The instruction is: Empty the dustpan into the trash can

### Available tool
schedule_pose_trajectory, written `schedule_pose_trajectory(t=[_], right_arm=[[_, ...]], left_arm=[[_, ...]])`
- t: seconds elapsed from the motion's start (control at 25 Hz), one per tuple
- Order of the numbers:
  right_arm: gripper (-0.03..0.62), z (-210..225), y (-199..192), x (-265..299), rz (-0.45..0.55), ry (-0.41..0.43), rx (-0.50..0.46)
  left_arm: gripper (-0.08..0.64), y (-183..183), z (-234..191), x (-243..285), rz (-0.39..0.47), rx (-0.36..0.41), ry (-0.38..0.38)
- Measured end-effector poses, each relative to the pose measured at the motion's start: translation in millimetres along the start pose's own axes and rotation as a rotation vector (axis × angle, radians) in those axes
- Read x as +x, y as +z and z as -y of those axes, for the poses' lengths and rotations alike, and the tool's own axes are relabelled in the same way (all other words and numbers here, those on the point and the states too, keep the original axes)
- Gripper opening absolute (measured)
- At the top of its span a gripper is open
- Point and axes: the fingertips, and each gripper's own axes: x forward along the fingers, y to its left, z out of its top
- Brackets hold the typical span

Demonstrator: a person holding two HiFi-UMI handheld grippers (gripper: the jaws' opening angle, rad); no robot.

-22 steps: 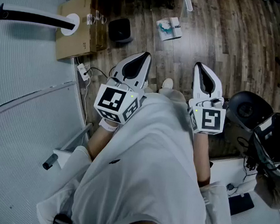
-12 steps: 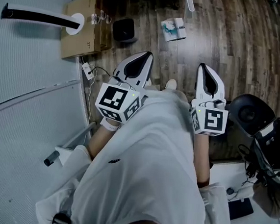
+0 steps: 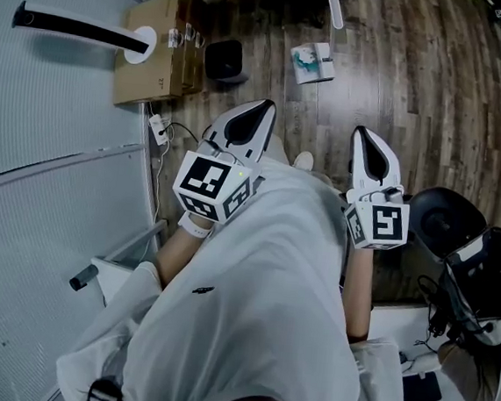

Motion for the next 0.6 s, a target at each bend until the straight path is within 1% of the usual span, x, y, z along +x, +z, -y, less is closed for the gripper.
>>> schedule_pose_trajectory(t=[0.12, 0.24, 0.32, 0.36, 0.6], right_arm=[[0.012, 5.0, 0.5, 2.6, -0.006, 0.003, 0.003], [0.012, 4.4, 0.6, 15.7, -0.022, 0.019, -0.008], [0.023, 3.1, -0.7, 30.2, -0.04, 0.036, -0.017], [0.041, 2.4, -1.4, 38.1, -0.049, 0.043, -0.019], [0.043, 5.2, 5.9, 91.8, -0.074, 0.06, -0.021]], left_arm=[[0.006, 1.4, -2.1, 0.4, -0.006, -0.007, 0.01], [0.006, 1.3, -13.7, 3.8, -0.012, -0.025, 0.022], [0.006, 1.3, -23.6, 9.6, -0.015, -0.038, 0.026], [0.006, 1.6, -28.5, 12.9, -0.017, -0.044, 0.026], [0.006, 15.5, -66.5, 37.3, -0.007, -0.077, 0.038]])
